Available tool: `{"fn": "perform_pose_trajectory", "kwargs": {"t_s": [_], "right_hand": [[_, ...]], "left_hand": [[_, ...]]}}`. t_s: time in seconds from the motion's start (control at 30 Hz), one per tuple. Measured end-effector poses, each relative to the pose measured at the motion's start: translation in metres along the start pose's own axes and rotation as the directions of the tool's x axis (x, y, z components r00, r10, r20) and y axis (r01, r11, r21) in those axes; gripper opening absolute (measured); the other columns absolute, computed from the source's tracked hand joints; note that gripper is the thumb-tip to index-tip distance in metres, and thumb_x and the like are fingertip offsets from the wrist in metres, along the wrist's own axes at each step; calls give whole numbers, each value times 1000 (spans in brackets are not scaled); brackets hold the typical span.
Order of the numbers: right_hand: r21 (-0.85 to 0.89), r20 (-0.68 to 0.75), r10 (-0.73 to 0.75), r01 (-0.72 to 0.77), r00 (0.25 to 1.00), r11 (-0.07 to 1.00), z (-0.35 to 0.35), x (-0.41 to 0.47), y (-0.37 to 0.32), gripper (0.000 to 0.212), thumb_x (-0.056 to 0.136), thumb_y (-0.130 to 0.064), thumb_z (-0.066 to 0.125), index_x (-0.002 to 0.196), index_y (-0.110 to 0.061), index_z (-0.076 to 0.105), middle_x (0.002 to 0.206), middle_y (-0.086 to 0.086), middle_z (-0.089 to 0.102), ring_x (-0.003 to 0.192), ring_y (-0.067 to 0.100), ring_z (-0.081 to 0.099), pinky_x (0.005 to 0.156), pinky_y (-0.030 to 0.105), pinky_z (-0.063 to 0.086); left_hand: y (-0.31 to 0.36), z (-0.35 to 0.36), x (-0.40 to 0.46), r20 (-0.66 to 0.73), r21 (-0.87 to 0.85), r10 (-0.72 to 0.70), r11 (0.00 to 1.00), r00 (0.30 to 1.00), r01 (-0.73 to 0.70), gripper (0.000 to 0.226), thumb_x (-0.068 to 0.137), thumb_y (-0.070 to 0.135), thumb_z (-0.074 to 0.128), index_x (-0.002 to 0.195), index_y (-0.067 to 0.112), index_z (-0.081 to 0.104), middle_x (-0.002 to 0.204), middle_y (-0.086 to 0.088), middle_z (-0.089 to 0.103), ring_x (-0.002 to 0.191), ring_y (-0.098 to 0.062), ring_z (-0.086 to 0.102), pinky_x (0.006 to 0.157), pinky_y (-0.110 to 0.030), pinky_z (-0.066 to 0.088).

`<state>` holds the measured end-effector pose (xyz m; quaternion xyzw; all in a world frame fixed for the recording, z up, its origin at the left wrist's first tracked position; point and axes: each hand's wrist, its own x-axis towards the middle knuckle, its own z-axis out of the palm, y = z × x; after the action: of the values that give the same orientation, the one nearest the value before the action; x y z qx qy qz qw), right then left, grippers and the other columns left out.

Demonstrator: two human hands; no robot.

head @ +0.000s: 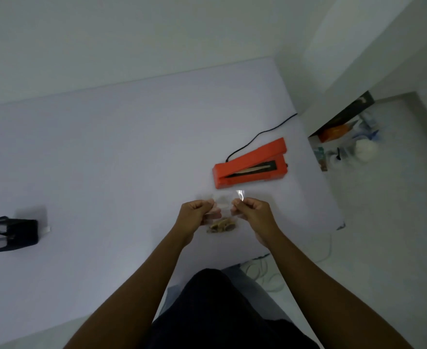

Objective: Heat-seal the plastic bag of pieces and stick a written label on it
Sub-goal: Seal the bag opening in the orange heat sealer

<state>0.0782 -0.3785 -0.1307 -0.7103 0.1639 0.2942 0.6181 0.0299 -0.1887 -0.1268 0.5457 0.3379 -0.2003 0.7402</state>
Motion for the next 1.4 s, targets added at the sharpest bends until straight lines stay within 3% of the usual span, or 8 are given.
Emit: {"fn": "perform_pose_trajectory", "kwargs": {"t_s": [0.17,0.33,0.43,0.63,0.87,1.03,1.4], "right_hand": [[88,-53,12,-7,999,996,-45,15,-8,13,89,-23,74,91,-11,77,89,11,78,84,21,73,82,30,57],[22,-3,41,-41,999,999,-80,37,-11,11,88,-19,74,95,-11,76,93,7,79,93,24,74,86,31,52],[52,-30,39,-37,999,998,-91,47,-16,13,89,-17,73,97,-7,76,90,10,79,85,18,75,80,28,51],[89,-75,24,-17,997,996,-91,65,-22,7,91,-19,71,90,-13,75,84,9,76,79,18,72,79,33,57],[77,-91,41,-34,995,996,-84,78,-22,17,93,-19,68,97,-3,74,81,10,74,73,17,70,64,24,54],[40,-104,49,-45,993,998,-80,82,-22,20,94,-21,67,86,-3,72,76,11,72,67,19,68,63,28,54],[37,-150,57,-52,987,998,-77,85,-21,20,92,-21,68,83,-4,72,76,15,74,64,21,69,62,29,55]], "left_hand": [[5,59,19,-87,-21,-10,1000,996,8,21,96,21,62,99,2,72,97,-16,76,88,-26,75,84,-43,57],[5,86,33,-172,-51,-18,999,985,9,22,97,20,60,107,2,70,99,-13,77,89,-24,75,85,-43,58],[9,98,40,-187,-50,0,999,982,-10,22,97,23,60,108,5,69,100,-12,77,89,-24,75,84,-42,59],[13,107,52,-232,-52,28,998,972,-41,27,98,30,57,112,9,65,101,-11,76,90,-26,75,83,-42,60],[11,102,62,-315,-86,3,996,949,-32,19,96,28,62,105,12,66,105,-12,75,89,-28,75,85,-46,60],[9,107,67,-377,-76,3,997,926,-34,23,92,33,67,101,12,67,101,-12,76,87,-28,75,84,-49,60],[8,115,74,-486,-91,-32,996,873,-14,21,89,34,70,94,14,68,99,-10,75,87,-31,73,78,-46,62]]}}
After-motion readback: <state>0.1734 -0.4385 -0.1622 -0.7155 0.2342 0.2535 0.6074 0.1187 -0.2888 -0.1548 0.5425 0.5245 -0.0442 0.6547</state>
